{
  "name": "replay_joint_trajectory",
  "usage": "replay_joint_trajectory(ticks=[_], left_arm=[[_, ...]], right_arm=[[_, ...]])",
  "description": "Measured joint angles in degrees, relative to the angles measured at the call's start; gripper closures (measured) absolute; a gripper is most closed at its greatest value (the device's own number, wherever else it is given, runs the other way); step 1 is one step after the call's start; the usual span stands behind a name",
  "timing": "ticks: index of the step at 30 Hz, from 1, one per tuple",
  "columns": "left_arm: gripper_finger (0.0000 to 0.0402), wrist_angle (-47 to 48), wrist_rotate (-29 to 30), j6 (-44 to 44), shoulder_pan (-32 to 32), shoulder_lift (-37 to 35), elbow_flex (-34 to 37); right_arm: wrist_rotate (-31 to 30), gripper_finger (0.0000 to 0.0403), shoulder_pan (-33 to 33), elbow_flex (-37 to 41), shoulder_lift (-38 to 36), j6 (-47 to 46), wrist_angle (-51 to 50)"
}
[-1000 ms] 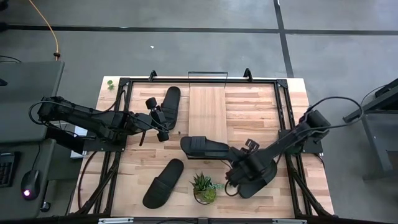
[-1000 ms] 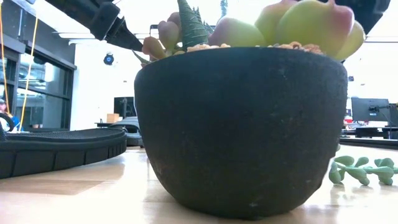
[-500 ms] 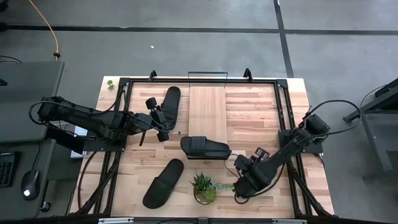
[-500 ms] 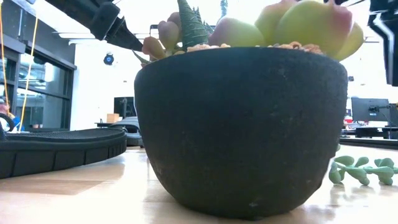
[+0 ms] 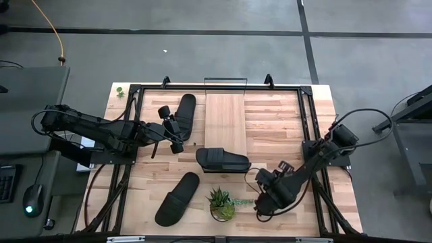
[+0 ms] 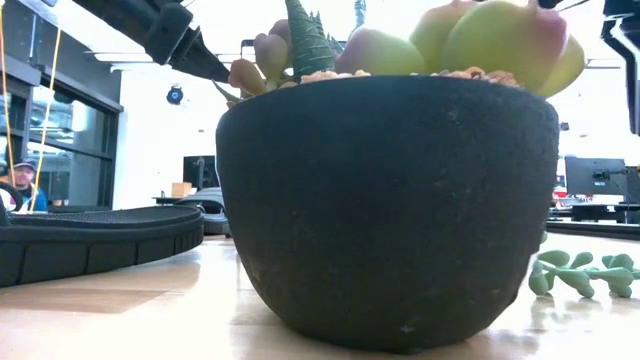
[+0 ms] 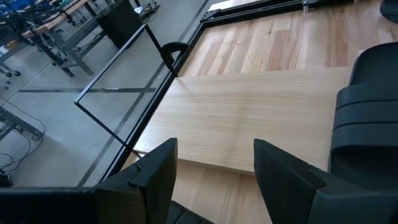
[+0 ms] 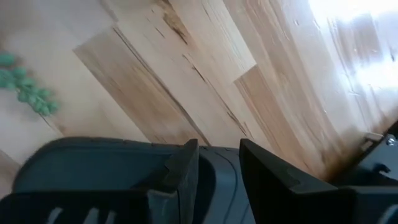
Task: Pick and place slides into the shelf
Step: Put the bottom right black slide on the shelf
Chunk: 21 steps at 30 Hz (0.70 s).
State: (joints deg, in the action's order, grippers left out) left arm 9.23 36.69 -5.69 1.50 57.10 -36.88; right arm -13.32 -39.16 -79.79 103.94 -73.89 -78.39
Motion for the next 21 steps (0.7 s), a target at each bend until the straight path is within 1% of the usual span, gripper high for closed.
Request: replay_joint_trajectory(ticks=[13,17,21], left_arm=[[0.0206,0.00,0.00,0.00,0.00,0.00,0.00],[0.0206,0.00,0.00,0.00,0.01,0.00,0.00],[0.0206,0.00,0.00,0.00,0.00,0.00,0.00]], right_arm=[[0.39,0.0295,2.40,0.02,0.00,0.58,4.78],[5.49,0.0295,2.44,0.02,-0.02,0.90,5.31],[10.56,0.0295,0.76,0.02,-0.02,2.32,5.52]])
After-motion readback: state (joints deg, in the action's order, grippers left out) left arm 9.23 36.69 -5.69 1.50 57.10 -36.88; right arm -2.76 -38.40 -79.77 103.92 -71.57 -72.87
